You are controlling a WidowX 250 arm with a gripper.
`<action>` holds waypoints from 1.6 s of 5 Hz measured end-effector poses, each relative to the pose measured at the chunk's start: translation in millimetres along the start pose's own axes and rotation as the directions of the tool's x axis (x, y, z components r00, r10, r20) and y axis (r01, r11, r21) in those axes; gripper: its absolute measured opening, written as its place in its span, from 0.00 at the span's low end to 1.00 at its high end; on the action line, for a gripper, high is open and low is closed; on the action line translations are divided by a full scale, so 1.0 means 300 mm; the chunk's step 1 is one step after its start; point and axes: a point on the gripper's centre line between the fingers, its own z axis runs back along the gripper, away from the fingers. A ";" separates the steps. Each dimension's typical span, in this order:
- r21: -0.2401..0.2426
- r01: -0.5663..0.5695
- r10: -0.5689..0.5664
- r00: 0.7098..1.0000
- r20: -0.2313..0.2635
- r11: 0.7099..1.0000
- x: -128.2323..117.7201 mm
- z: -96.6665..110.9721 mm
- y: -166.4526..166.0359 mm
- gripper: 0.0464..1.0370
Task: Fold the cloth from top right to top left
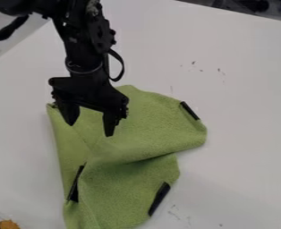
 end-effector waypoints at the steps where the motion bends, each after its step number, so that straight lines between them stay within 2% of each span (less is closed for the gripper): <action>1: -0.001 -0.001 0.001 1.000 -0.017 1.000 -0.006 -0.013 -0.003 0.96; 3: -0.052 0.107 -0.107 0.994 0.004 0.993 0.115 0.005 -0.158 0.96; 5: -0.126 0.198 -0.190 0.979 0.069 0.972 0.280 -0.031 -0.320 0.96; 6: -0.145 0.208 -0.194 0.975 0.103 0.967 0.349 -0.083 -0.379 0.96; 7: -0.162 0.140 -0.118 0.984 0.134 0.977 0.375 -0.115 -0.395 0.96; 8: -0.179 0.101 -0.077 0.987 0.141 0.979 0.404 -0.160 -0.415 0.96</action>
